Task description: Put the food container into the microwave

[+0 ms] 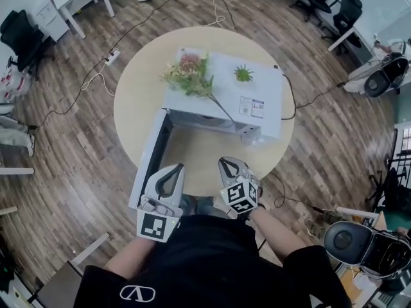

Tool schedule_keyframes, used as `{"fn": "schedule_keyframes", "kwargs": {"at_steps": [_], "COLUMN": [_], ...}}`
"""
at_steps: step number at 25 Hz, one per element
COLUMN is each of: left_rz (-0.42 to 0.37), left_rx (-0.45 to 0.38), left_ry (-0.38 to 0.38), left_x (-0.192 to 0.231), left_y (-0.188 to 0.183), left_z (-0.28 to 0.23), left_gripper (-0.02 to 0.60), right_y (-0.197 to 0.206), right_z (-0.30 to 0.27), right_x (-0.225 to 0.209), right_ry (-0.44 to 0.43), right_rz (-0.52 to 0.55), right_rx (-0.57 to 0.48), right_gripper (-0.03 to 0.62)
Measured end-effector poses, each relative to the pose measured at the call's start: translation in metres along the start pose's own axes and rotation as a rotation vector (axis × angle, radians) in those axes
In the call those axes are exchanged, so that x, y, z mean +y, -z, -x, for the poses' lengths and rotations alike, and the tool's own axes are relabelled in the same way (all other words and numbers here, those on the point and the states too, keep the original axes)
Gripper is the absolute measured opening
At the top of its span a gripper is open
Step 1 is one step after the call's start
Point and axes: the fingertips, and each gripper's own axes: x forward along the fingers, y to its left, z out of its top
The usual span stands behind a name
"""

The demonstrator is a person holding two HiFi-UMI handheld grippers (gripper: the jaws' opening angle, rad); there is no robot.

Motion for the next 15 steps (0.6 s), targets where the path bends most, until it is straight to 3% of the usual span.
{"fn": "schedule_keyframes", "kwargs": {"at_steps": [3,7,15], "left_rz": [-0.036,-0.077,-0.140], "left_rx": [-0.058,-0.118,-0.236], "left_ry": [0.030,0.061,0.114], "left_x": [-0.010,-0.020,-0.045], "left_y": [-0.025,-0.057,-0.115], "left_z": [-0.012,-0.025,-0.032], "left_gripper": [0.000,0.000,0.000], "right_y": [-0.027,-0.068,-0.126], "right_z": [0.043,0.102,0.198], "right_x": [-0.012,-0.036,-0.075], "right_ry": [0.011,0.095,0.321], "right_rz": [-0.127,-0.251,-0.259], "right_rx": [-0.099,-0.260,-0.575], "right_gripper": [0.011,0.009,0.009]}}
